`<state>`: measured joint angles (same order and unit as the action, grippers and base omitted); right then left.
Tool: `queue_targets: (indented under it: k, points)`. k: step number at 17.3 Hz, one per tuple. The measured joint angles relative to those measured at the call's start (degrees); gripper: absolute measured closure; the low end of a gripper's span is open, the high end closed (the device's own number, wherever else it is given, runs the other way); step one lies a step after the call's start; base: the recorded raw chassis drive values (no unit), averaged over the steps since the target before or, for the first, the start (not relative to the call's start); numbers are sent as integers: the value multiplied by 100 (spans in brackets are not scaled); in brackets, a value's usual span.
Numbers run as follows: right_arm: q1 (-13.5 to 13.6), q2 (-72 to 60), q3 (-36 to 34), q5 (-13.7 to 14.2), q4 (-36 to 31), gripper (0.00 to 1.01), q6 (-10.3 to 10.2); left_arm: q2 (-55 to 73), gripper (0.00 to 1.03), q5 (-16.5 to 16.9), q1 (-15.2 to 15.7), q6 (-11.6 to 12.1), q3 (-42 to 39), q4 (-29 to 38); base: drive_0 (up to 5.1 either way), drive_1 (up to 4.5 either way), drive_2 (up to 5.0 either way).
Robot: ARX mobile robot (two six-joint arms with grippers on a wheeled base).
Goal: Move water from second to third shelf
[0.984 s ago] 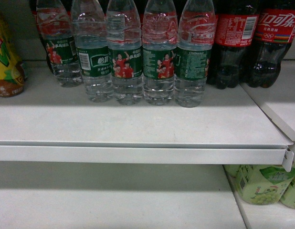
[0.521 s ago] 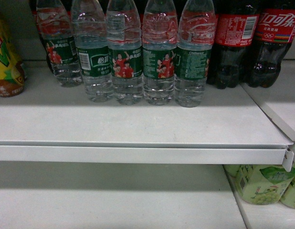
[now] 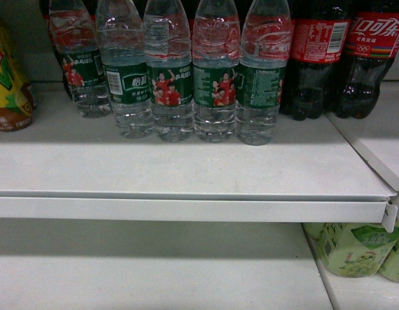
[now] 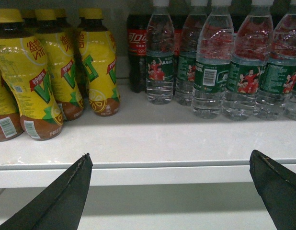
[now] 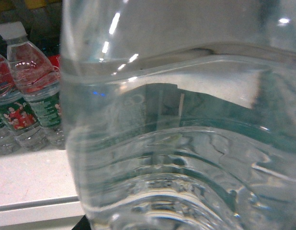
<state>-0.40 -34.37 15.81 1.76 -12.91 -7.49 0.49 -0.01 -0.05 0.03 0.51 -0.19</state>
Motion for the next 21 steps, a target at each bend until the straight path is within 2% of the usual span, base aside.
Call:
queue_targets:
  k: [21]
  points:
    - [0,4,-28,2,0,61,-42,0,5,2,0,0,0,-7,0,0,0]
